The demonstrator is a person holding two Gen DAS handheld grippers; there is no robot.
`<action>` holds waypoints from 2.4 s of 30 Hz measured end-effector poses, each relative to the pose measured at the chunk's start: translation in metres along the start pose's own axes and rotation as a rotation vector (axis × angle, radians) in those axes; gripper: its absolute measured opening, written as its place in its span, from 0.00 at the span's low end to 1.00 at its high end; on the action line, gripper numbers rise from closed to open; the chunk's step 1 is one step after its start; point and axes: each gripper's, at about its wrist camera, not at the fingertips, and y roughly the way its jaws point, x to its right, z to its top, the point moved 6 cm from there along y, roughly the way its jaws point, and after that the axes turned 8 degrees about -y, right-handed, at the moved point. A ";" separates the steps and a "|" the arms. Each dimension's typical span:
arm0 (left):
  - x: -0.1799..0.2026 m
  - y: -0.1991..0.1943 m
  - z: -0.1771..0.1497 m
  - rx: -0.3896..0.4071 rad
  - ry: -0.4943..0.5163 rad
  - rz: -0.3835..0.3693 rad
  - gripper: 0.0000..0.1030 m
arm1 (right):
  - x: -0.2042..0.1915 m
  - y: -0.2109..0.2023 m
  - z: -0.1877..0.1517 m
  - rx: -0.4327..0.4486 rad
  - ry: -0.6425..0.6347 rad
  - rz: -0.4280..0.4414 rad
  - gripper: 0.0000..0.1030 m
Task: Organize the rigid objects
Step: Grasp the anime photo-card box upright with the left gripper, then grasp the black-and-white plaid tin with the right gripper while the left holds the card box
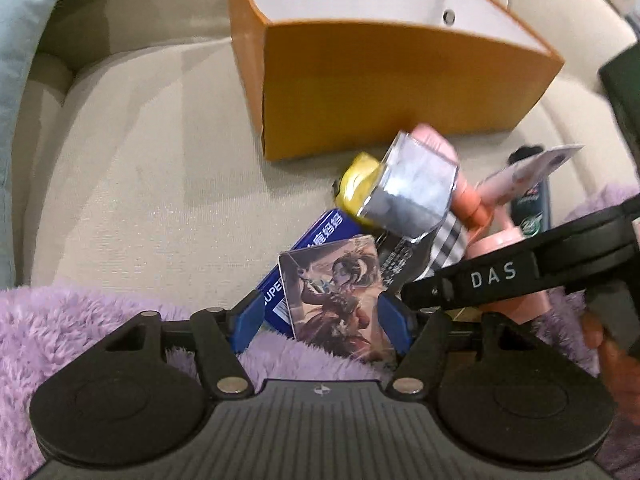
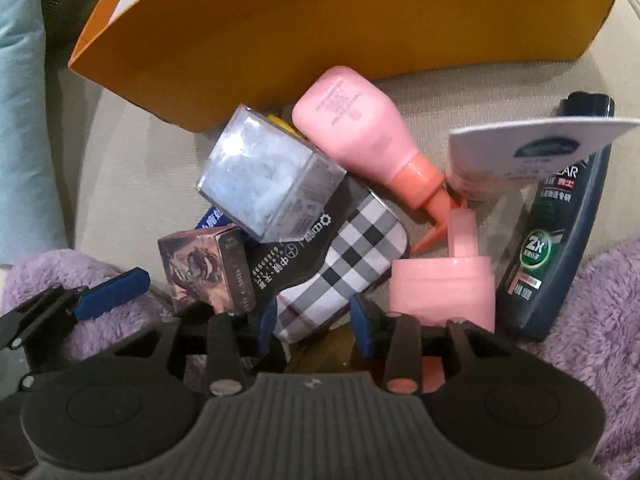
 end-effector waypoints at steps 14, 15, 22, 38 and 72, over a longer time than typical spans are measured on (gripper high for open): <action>-0.007 0.012 0.007 -0.003 -0.099 -0.204 0.53 | 0.004 0.013 0.006 0.038 0.196 -0.028 0.31; -0.004 0.013 0.007 -0.014 -0.081 -0.186 0.59 | 0.006 0.013 0.006 0.033 0.199 -0.024 0.30; 0.022 0.029 0.002 -0.092 0.088 -0.035 0.70 | 0.005 0.009 0.011 0.064 0.184 -0.065 0.31; -0.005 -0.002 0.002 0.112 -0.135 -0.082 0.64 | -0.034 0.016 0.038 0.205 0.094 0.052 0.68; -0.014 0.016 0.010 0.056 -0.220 -0.111 0.65 | -0.067 -0.036 0.026 0.300 -0.247 -0.050 0.14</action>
